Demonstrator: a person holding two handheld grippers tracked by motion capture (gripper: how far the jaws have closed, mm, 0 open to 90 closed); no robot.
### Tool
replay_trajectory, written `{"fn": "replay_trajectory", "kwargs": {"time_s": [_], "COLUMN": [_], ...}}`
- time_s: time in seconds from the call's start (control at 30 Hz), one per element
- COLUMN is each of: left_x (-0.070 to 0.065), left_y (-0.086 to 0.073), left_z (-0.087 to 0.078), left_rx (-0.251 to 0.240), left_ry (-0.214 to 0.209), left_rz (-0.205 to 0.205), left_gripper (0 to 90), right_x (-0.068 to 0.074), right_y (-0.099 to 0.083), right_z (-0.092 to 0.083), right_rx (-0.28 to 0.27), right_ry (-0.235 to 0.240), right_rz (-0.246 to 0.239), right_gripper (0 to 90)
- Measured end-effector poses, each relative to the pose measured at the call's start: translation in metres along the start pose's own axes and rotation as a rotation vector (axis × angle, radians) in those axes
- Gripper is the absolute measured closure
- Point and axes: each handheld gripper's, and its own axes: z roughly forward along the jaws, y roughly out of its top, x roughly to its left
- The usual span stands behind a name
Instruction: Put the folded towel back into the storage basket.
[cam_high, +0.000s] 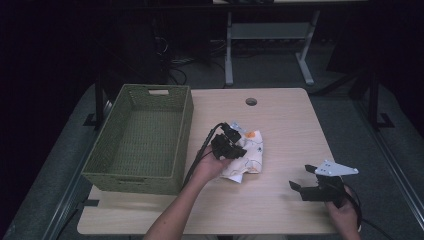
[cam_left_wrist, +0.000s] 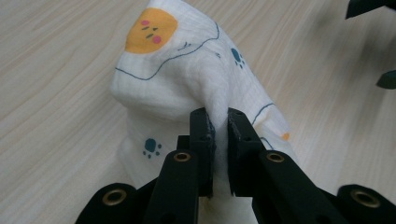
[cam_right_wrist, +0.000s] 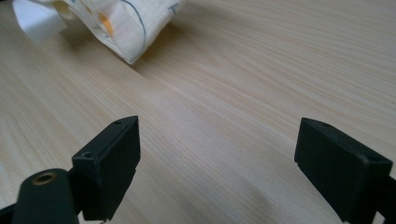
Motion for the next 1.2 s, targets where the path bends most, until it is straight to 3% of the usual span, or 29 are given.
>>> {"fn": "replay_trajectory", "kwargs": {"time_s": [0.13,0.23,0.9,1.2], "left_x": [0.003,0.006,0.023,0.033], "left_y": [-0.001,-0.001,-0.004,-0.006], "left_z": [-0.010,-0.018,-0.073,-0.092], "left_rx": [-0.024,-0.055,-0.193,-0.208], "left_ry": [-0.024,-0.066,-0.274,-0.302], "left_rz": [-0.027,-0.065,-0.211,-0.260], "left_gripper": [83.0,83.0,82.8,82.9], "right_x": [-0.001,-0.001,-0.001,-0.001], "right_y": [0.000,0.000,0.000,0.000], "right_z": [0.000,0.000,0.000,0.000], "right_rx": [0.001,0.003,0.006,0.005], "right_ry": [-0.003,-0.003,-0.006,-0.007], "right_rz": [0.001,0.000,-0.003,-0.006], "right_gripper": [13.9,14.0,13.9,13.9]}}
